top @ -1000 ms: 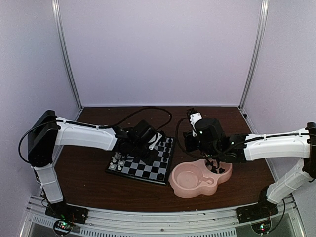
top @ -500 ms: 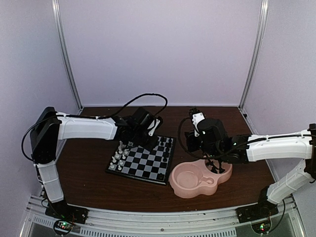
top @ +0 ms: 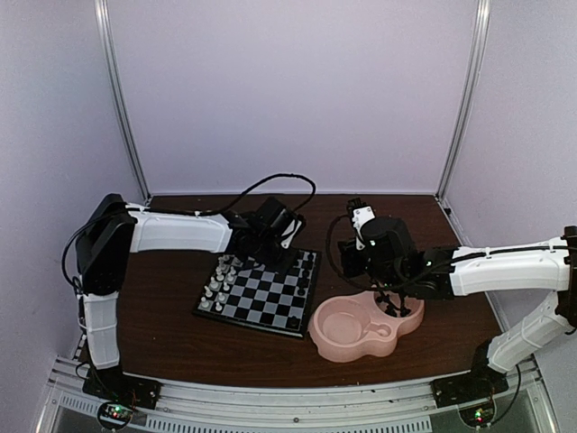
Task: Set up the chess pieces on the board
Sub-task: Place the pawn on c7.
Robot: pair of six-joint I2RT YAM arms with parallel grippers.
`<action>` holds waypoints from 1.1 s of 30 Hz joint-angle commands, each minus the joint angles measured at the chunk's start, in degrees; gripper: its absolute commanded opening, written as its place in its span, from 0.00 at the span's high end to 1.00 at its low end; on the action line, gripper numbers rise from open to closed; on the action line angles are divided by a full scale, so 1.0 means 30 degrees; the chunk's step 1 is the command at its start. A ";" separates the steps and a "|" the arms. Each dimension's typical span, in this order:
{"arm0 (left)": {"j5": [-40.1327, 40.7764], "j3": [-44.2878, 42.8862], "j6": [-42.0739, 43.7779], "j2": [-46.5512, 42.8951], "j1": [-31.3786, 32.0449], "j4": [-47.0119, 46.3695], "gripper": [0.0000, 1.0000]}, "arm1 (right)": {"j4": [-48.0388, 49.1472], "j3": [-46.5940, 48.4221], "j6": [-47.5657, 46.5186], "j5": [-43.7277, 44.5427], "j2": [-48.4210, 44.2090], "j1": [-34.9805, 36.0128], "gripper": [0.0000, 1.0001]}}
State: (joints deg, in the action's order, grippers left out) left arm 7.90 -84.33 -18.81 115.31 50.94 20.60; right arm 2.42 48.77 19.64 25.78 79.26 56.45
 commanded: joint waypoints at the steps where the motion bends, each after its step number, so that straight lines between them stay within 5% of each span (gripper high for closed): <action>1: -0.0147 -0.0864 0.0241 0.0677 -0.0104 0.0144 1.00 | 0.0308 -0.0174 0.0113 0.0246 -0.0464 -0.0153 0.72; 33: -0.0704 -0.2338 0.0281 0.2922 -0.0419 0.0460 1.00 | 0.0133 -0.0086 0.0038 -0.0039 -0.0523 -0.0226 0.72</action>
State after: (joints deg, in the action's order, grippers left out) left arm 6.35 -89.60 -18.72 122.93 50.19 21.56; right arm 2.42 48.75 19.68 25.71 79.26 56.14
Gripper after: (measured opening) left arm 0.059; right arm 0.280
